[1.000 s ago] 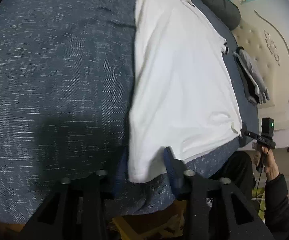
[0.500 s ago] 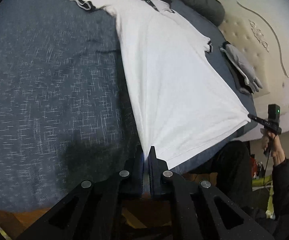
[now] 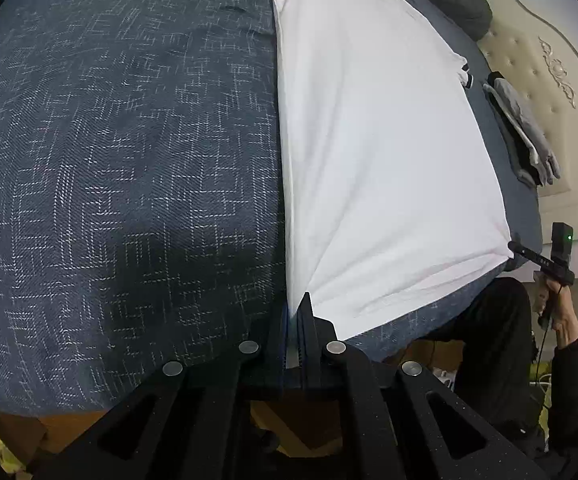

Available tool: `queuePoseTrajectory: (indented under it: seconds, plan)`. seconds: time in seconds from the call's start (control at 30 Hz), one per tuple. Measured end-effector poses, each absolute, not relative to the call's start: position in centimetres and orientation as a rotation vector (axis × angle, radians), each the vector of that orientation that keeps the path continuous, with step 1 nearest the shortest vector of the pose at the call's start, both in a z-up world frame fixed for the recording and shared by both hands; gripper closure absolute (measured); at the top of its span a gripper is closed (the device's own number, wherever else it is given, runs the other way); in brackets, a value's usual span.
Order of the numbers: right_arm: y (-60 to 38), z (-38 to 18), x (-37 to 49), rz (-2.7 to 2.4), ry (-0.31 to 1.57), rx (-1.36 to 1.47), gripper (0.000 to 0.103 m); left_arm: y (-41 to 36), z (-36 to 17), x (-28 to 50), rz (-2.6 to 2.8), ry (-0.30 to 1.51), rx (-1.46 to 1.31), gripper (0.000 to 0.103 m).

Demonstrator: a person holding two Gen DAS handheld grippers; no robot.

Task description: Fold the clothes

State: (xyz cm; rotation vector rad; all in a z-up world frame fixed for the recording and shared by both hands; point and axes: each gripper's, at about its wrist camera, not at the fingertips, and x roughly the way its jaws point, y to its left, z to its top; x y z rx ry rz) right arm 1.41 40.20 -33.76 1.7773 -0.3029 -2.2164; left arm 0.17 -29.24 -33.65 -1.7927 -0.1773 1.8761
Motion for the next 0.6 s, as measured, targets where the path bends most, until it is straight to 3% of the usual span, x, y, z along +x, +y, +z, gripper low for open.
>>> queuePoseTrajectory:
  seconds: [0.33,0.43,0.5,0.6]
  plan:
    - [41.2,-32.8,1.0,-2.248,-0.329,1.731,0.097,-29.0,-33.3,-0.2,1.915,-0.171,-1.785,0.093]
    - [41.2,-31.3,1.0,-2.27,-0.307,1.696,0.091,-29.5,-31.9,-0.4,1.959,-0.158,-1.761,0.087]
    - [40.6,-30.3,1.2,-2.263,-0.287,1.653,0.077,-29.8,-30.8,-0.5,1.992,-0.154,-1.736,0.084]
    - [37.9,-29.5,1.7,-2.221,-0.201,1.607,0.073,-28.5,-28.8,-0.7,2.003,-0.147,-1.667,0.077]
